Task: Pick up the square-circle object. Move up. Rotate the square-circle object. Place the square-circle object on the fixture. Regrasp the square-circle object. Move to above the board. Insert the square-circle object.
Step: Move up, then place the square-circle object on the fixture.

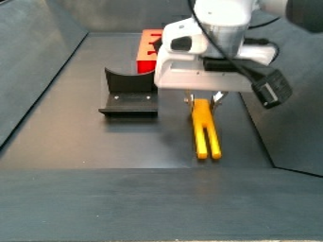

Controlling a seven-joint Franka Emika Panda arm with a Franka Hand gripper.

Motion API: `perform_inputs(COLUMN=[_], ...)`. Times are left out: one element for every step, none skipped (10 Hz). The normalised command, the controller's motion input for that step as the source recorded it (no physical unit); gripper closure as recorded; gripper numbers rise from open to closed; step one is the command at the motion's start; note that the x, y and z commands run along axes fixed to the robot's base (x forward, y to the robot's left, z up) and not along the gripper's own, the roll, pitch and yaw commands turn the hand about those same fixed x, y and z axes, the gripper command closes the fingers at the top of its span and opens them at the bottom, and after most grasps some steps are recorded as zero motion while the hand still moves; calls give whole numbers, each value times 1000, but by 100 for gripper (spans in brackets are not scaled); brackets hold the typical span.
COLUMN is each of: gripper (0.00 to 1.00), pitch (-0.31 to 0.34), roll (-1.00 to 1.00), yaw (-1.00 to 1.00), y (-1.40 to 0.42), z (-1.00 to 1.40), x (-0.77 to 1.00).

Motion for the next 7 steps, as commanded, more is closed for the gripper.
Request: perform_inputs(gripper=[100, 100, 100, 100, 100, 100, 100], pitch=[56, 72, 82, 0, 7, 21, 43], roll=[25, 43, 65, 0, 17, 28, 63], yaw=[-8, -11, -14, 0, 1, -3, -12], y=[5, 6, 5, 0, -2, -1, 1], z=[592, 462, 326, 1000, 1000, 1000, 1000], x=[-18, -10, -12, 0, 0, -5, -16])
